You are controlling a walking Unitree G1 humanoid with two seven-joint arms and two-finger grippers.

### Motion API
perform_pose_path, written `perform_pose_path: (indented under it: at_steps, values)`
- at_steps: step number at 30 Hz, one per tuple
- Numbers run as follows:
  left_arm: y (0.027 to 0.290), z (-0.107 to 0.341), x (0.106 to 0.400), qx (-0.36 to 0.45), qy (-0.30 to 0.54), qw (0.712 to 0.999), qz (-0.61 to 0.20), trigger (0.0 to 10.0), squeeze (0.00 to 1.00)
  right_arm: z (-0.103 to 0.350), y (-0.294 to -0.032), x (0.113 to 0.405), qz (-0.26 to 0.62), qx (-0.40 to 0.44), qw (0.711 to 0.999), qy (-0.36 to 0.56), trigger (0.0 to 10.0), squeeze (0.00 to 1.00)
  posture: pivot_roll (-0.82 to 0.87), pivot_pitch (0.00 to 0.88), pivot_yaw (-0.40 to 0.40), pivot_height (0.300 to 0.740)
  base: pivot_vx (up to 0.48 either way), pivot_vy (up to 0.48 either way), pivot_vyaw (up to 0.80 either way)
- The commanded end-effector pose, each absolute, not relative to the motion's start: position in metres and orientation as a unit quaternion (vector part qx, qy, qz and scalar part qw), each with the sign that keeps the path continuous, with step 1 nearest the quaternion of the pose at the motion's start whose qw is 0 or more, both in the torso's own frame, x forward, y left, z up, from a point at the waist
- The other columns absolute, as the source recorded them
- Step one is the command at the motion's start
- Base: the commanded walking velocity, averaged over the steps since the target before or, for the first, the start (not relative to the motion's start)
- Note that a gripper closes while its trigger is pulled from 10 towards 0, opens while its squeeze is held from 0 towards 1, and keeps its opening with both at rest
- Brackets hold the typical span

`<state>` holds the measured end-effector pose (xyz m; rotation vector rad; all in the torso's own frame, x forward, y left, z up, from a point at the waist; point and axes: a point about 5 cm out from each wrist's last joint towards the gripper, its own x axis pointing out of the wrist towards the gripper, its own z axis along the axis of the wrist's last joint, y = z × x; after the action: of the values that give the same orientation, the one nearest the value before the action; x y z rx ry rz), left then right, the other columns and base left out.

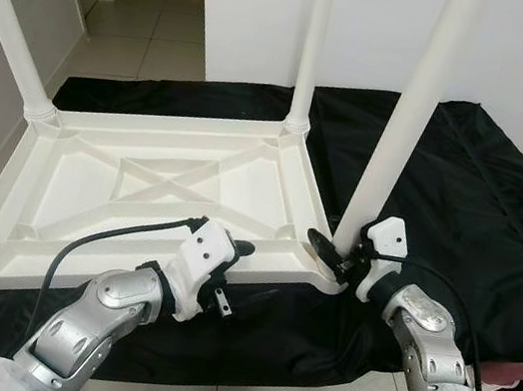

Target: Building children table

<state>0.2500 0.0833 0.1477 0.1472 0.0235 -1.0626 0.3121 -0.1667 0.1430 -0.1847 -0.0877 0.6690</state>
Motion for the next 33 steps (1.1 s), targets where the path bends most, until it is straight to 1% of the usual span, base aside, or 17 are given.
perform_pose_path:
  at_steps: [1,2,6,8,10,11,18,23,25,26,27,29,30,32,33]
  values:
    - [0.086,0.145,0.249,0.07,0.021,0.855,-0.513,10.0,0.0,0.136,-0.166,0.311,0.339,-0.09,0.936,-0.024,4.5,0.0,-0.08,0.035,0.057,0.74,0.0,0.0,0.0]
    - [0.086,0.145,0.249,0.07,0.021,0.855,-0.513,10.0,0.0,0.135,-0.166,0.31,0.332,-0.088,0.939,-0.021,10.0,0.0,-0.08,0.035,0.055,0.74,0.0,0.0,0.0]
    - [0.086,0.144,0.248,0.069,0.021,0.855,-0.513,10.0,0.0,0.134,-0.166,0.308,0.317,-0.067,0.946,-0.016,10.0,0.0,-0.08,0.034,0.051,0.74,0.0,0.0,0.0]
    - [0.085,0.144,0.248,0.068,0.021,0.855,-0.513,10.0,0.0,0.132,-0.165,0.307,0.295,-0.066,0.953,-0.011,10.0,0.0,-0.08,0.033,0.05,0.74,0.0,0.0,0.0]
    - [0.085,0.143,0.248,0.069,0.022,0.855,-0.513,10.0,0.0,0.128,-0.167,0.306,0.25,-0.074,0.965,-0.008,10.0,0.0,-0.08,0.032,0.047,0.74,0.0,0.0,0.0]
    - [0.085,0.143,0.248,0.069,0.022,0.855,-0.513,10.0,0.0,0.128,-0.167,0.306,0.25,-0.074,0.965,-0.008,10.0,0.0,-0.08,0.032,0.047,0.74,0.0,0.0,0.0]
    - [0.088,0.141,0.248,0.066,0.026,0.858,-0.508,10.0,0.0,0.124,-0.154,0.288,0.176,-0.041,0.984,-0.004,10.0,0.0,-0.09,0.024,0.045,0.74,0.0,0.0,0.0]
    - [0.088,0.139,0.248,0.065,0.027,0.859,-0.507,10.0,0.0,0.124,-0.152,0.287,0.17,-0.038,0.985,-0.005,10.0,0.0,-0.09,0.021,0.044,0.74,0.0,0.0,0.0]
    - [0.087,0.135,0.244,0.061,0.032,0.86,-0.506,10.0,0.0,0.122,-0.15,0.281,0.119,-0.016,0.993,-0.001,10.0,0.0,-0.09,0.016,0.041,0.74,0.0,0.0,0.0]
    - [0.087,0.135,0.244,0.061,0.032,0.86,-0.506,10.0,0.0,0.122,-0.15,0.281,0.119,-0.016,0.993,-0.001,10.0,0.0,-0.09,0.016,0.041,0.74,0.0,0.0,0.0]
    - [0.087,0.134,0.243,0.061,0.032,0.86,-0.506,10.0,0.0,0.121,-0.149,0.277,0.092,-0.01,0.996,0.002,10.0,0.0,-0.09,0.011,0.04,0.74,0.0,0.0,0.0]
    - [0.087,0.134,0.243,0.061,0.032,0.86,-0.506,10.0,0.0,0.121,-0.149,0.277,0.092,-0.01,0.996,0.002,10.0,0.0,-0.09,0.011,0.04,0.74,0.0,0.0,0.0]
    - [0.086,0.134,0.242,0.06,0.032,0.86,-0.505,10.0,0.0,0.12,-0.149,0.275,0.058,-0.005,0.998,0.004,10.0,0.0,-0.09,0.008,0.037,0.74,0.0,0.0,0.0]
    - [0.086,0.134,0.242,0.06,0.032,0.86,-0.505,10.0,0.0,0.12,-0.149,0.275,0.058,-0.005,0.998,0.004,10.0,0.0,-0.09,0.008,0.037,0.74,0.0,0.0,0.0]
    - [0.085,0.134,0.243,0.057,0.032,0.861,-0.504,10.0,0.0,0.118,-0.148,0.273,0.028,-0.001,1.0,0.008,10.0,0.0,-0.09,0.006,0.037,0.74,0.0,0.0,0.0]
